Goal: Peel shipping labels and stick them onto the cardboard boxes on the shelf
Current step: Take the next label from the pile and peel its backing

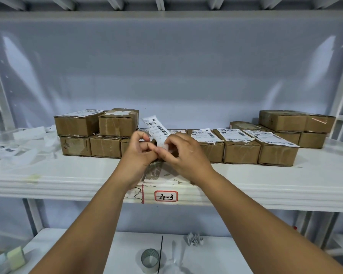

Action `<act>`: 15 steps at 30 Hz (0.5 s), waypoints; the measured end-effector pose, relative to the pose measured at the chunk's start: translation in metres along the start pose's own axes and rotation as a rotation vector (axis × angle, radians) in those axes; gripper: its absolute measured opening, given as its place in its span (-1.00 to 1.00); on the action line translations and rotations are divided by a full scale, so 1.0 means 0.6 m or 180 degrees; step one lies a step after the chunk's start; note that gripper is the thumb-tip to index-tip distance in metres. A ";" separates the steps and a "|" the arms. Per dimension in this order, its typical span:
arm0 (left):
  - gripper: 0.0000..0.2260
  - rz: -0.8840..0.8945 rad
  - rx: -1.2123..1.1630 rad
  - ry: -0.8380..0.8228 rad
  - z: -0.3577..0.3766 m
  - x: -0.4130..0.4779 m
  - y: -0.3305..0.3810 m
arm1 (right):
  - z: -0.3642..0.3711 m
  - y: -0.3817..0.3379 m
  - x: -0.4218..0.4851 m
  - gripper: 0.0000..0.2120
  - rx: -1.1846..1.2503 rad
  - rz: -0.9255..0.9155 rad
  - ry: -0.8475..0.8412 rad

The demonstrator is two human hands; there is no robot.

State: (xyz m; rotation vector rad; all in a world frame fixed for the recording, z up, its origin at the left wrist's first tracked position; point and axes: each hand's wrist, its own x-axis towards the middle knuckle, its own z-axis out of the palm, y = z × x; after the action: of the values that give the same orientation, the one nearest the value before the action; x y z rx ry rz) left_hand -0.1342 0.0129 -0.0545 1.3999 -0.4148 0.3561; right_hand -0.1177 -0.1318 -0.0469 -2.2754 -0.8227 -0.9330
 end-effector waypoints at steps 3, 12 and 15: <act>-0.68 0.0045 -0.0016 -0.0015 0.001 -0.001 0.001 | 0.005 0.001 0.000 -0.75 -0.0035 0.0030 -0.0026; -0.90 0.0116 0.0411 -0.0019 0.010 -0.007 0.007 | -0.003 -0.004 -0.002 -0.84 0.0133 0.0003 -0.0068; -0.78 0.0072 0.0686 -0.0182 0.005 -0.006 0.005 | -0.005 -0.007 -0.002 -0.82 0.0160 0.0002 -0.0113</act>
State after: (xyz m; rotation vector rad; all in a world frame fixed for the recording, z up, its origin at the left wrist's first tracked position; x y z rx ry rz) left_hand -0.1389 0.0105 -0.0532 1.6195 -0.4494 0.3887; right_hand -0.1226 -0.1315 -0.0449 -2.2549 -0.8511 -0.8642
